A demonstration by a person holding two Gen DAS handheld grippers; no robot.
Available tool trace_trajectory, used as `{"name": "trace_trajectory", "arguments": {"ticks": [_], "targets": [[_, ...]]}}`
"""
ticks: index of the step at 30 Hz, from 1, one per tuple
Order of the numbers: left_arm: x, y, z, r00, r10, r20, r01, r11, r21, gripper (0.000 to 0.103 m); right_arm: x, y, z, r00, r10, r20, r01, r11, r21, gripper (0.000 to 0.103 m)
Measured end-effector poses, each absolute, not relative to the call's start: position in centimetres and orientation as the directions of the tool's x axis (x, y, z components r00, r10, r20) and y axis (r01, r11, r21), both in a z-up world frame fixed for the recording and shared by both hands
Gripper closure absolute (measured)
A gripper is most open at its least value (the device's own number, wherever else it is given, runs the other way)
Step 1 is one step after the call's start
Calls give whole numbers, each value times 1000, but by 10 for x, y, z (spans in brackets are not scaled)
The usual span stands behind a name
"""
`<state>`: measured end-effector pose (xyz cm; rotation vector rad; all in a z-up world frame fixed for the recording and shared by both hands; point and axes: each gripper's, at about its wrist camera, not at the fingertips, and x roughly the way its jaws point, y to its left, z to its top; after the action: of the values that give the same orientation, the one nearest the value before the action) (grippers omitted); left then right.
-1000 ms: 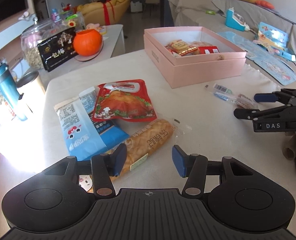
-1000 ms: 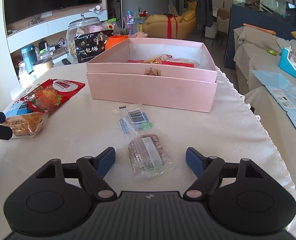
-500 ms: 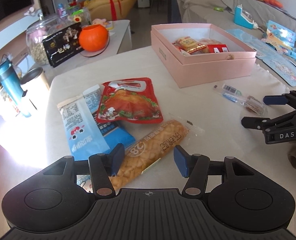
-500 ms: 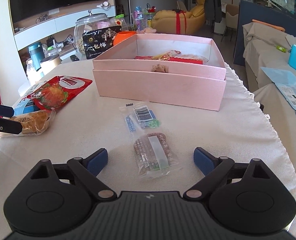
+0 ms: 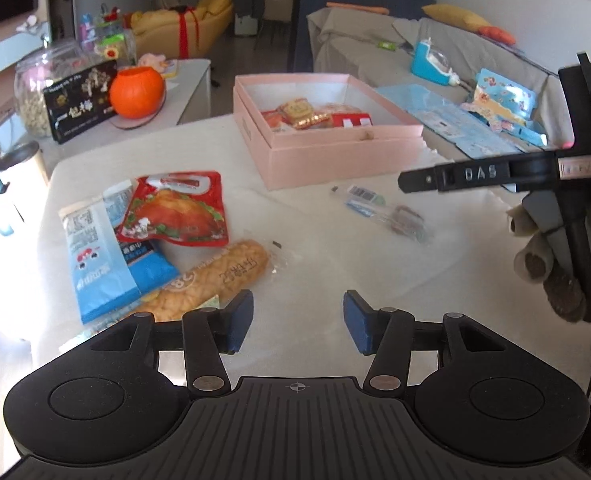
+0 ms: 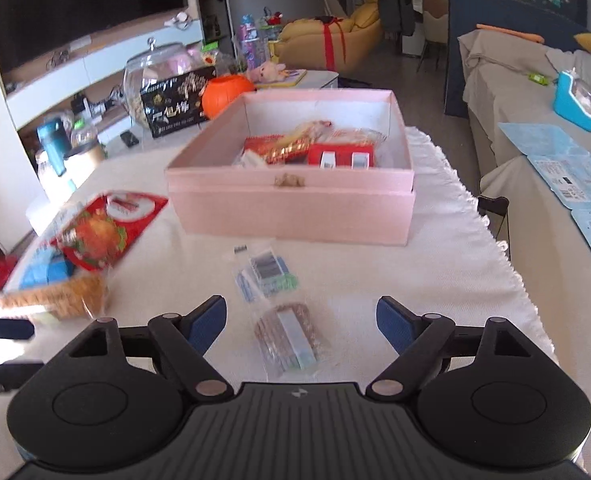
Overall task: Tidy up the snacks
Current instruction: 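Move the left tool to the long bread packet and grasp it, then hold the bread packet in the left tool while the right tool grasps the clear barcode packet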
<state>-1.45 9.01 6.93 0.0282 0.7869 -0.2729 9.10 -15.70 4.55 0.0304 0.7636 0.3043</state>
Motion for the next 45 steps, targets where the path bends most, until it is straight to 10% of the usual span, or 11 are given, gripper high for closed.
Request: {"name": "trace_trajectory", "arguments": {"ticks": [12,22,28,38,45], "targets": [[-4,138,88,736,-104,-669,171,985,35,48,147,-172,198,864,110,-491,-124,992,4,19],[33,123,34,616,-26,-787,308,928,210,45,155,-126,128,657,288,-697,-396,918,6,19],[47,140,41,581,-297,-758,171,955,-244,59,148,-100,84,566,342,-750,-494,869,24,20],[56,108,21,537,-418,-733,106,895,-434,53,141,-128,39,581,279,-765,-372,927,55,22],[56,85,30,609,-274,-744,140,961,-238,57,121,-138,26,584,278,-763,-350,934,74,68]]}}
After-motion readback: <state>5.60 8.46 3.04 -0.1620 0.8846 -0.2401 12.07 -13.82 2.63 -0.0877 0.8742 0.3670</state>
